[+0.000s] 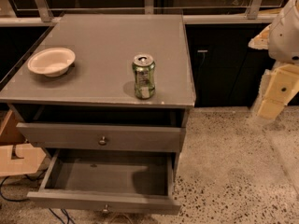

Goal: Close middle drawer

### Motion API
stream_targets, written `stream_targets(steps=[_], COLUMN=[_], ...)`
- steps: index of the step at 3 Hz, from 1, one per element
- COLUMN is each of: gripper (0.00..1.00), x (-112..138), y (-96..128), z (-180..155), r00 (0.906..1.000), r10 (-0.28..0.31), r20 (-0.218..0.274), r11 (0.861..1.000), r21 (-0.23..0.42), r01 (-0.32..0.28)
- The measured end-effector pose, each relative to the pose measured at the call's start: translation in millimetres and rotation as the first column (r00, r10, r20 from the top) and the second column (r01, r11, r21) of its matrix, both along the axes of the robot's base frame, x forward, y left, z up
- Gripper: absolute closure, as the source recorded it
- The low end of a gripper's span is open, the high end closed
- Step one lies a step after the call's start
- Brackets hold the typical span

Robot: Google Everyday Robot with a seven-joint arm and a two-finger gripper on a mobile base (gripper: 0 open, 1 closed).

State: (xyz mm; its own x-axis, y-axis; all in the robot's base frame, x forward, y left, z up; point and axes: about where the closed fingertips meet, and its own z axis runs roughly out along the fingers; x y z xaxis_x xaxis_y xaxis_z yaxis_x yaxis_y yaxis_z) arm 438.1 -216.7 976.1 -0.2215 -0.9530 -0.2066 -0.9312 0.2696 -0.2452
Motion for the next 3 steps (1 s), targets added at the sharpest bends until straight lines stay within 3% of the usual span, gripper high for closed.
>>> stream_targets(steps=[1,3], gripper=[0.0,0.41], x=[0.0,0.0], y=[0.0,0.0], z=[0.0,0.0], r00=[1.0,1.0], r10=[0.0,0.0], r20=[0.0,0.0], r11=[1.0,1.0], r21=[0.0,0.0], r01=[0.0,0.0])
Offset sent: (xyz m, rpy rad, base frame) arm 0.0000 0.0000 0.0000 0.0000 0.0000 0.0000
